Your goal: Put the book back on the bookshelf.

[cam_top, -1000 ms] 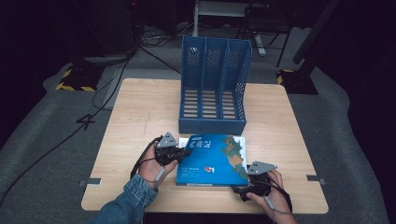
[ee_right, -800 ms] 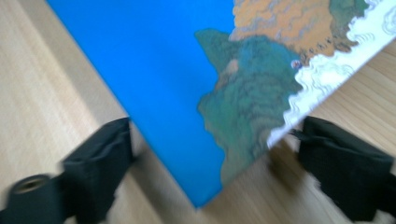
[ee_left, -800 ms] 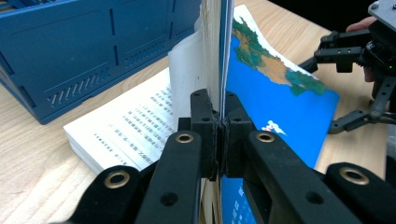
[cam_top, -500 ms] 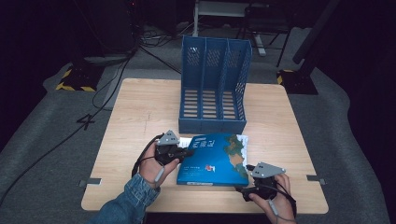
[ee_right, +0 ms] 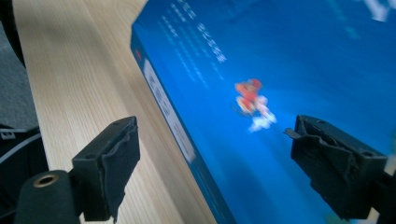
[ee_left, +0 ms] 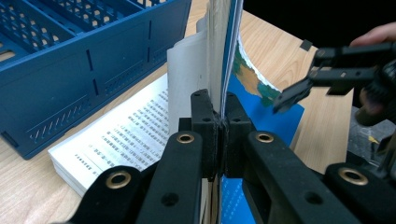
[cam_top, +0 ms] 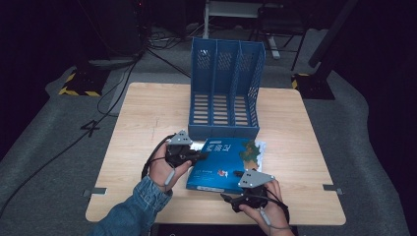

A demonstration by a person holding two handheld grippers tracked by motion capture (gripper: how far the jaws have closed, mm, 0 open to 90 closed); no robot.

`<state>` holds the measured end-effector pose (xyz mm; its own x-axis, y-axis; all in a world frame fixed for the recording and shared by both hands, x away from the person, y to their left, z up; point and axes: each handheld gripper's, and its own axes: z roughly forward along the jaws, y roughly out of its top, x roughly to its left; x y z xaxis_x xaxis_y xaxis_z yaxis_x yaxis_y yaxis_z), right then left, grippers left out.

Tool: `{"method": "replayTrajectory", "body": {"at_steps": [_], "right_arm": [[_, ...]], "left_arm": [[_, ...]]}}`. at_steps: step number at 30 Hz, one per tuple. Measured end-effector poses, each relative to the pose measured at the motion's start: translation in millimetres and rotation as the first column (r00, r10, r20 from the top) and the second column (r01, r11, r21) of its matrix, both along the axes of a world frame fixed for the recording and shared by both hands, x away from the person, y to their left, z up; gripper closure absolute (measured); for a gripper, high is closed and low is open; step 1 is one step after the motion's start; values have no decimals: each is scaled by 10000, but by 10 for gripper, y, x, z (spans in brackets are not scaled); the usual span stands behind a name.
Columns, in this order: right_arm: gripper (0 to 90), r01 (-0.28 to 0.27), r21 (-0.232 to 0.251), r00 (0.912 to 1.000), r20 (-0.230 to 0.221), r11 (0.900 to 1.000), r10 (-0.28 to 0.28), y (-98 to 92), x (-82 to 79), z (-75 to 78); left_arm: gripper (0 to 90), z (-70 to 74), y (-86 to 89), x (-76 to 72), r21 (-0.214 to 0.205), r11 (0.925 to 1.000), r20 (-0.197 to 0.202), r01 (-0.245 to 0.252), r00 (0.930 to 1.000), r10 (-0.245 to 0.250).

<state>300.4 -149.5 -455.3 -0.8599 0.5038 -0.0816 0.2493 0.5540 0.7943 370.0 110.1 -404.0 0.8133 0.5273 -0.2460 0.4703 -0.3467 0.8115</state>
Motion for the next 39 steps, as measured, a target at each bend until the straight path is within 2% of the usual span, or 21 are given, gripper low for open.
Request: {"method": "replayTrajectory", "body": {"at_steps": [2,6,9,13,17,20,21,24,27,29,30,31,32,33,34,36,39], "right_arm": [[163,50,87,10000,80,9999,-51,68,18,-29],[162,56,271,10000,-38,9996,-55,187,47,-99],[153,-146,280,9999,6,9995,146,304,57,-141],[152,-445,196,9987,261,9988,440,435,48,-167],[132,-459,1,9955,832,9989,457,570,42,-236],[71,-177,-68,9904,1371,9998,184,645,-6,-290],[1,-106,-230,9857,1680,9997,143,716,-36,-337],[2,48,-731,9680,2504,9973,137,783,-61,-396],[2,199,-1054,9544,2983,9942,126,821,-60,-438],[2,301,-1425,9374,3476,9893,215,847,-64,-473],[2,364,-1693,9250,3787,9849,309,862,-68,-497],[2,396,-1846,9187,3932,9820,369,869,-71,-510],[2,396,-1846,9187,3932,9820,369,869,-71,-510],[2,425,-2091,9072,4177,9770,499,878,-67,-530],[3,498,-2112,8976,4380,9762,490,878,-58,-544],[4,557,-2102,8899,4537,9761,470,867,-26,-553],[4,666,-1911,8835,4673,9793,311,838,32,-576]], "left_arm": [[868,21,-17,26,6,10000,-25,54,10000,-54],[868,27,-40,57,-64,9999,-92,120,9999,-120],[867,8,-32,80,-211,9997,-378,150,9992,-157],[868,-35,-21,97,-192,9998,-488,33,9988,-42],[868,-78,-9,89,-179,9998,-676,-51,9977,39],[868,-73,-13,78,-324,9994,-848,-106,9964,78],[868,-76,-11,84,-361,9993,-960,-103,9954,68],[868,-84,-10,104,-422,9990,-1049,-145,9944,100],[868,-85,-11,119,-423,9990,-1068,-169,9942,123],[868,-85,-16,130,-446,9988,-1116,-202,9936,151],[868,-86,-17,134,-442,9988,-1130,-218,9935,166],[867,-88,-19,145,-409,9989,-1135,-215,9934,168],[867,-88,-19,145,-409,9989,-1135,-215,9934,168],[867,-92,-22,154,-444,9987,-1185,-258,9927,203],[867,-93,-22,161,-416,9987,-1216,-277,9923,224],[867,-108,-26,177,-382,9988,-1267,-303,9916,252],[866,-132,-30,192,-136,9990,-1243,-420,9914,400]]}}
